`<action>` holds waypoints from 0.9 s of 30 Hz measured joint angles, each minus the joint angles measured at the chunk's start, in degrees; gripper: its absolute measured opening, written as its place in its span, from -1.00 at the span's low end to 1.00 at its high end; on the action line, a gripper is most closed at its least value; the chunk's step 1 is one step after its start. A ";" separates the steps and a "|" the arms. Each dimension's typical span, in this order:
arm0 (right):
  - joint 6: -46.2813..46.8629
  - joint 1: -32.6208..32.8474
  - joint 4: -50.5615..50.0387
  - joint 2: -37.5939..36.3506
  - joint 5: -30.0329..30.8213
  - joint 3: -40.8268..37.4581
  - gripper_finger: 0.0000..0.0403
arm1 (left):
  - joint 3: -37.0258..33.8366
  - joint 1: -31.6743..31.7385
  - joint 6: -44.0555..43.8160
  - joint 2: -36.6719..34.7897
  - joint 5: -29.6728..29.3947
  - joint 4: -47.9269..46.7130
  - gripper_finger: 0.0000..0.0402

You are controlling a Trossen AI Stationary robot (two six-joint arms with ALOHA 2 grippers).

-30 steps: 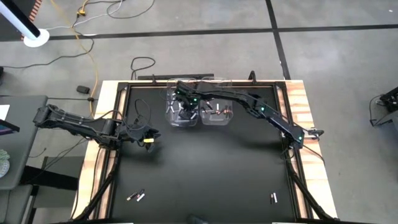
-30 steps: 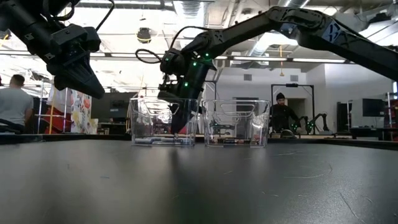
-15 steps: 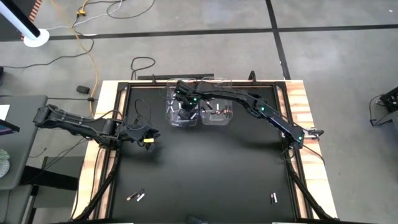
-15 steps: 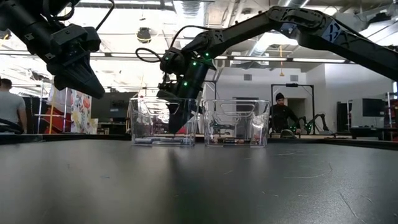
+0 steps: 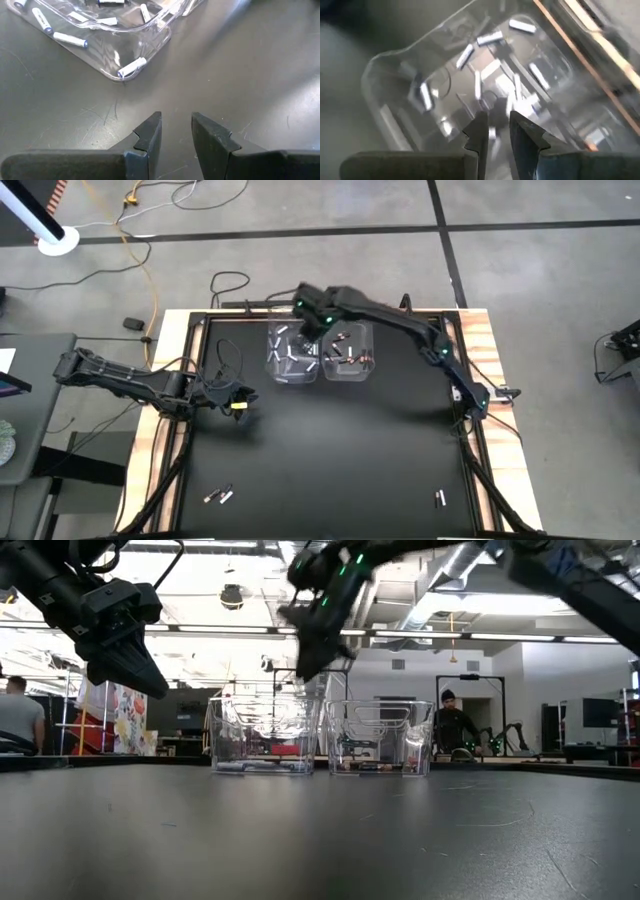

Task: Sort batteries
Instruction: Put the black battery into the right transparent bin

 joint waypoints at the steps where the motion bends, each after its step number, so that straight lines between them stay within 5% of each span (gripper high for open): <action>1: 0.20 0.00 -1.89 -1.57 0.17 0.00 -0.53 | 0.00 0.00 -0.01 0.00 -0.02 0.02 -0.50; 9: 8.82 7.90 -23.41 -10.77 11.99 -0.37 -0.53 | 0.00 0.00 -0.01 0.00 0.44 -0.20 -0.50; 13: 18.84 15.06 -26.14 -15.38 16.89 -6.46 -0.53 | 0.00 0.00 0.00 0.00 1.52 -2.76 -0.50; 20: 44.12 29.47 -22.77 -24.29 16.88 -27.07 -0.53 | 0.00 0.00 0.00 0.00 2.36 -7.14 -0.50; 27: 71.53 44.45 -13.09 -31.06 8.34 -44.33 -0.53 | 0.00 0.00 0.00 0.02 2.34 -7.27 -0.50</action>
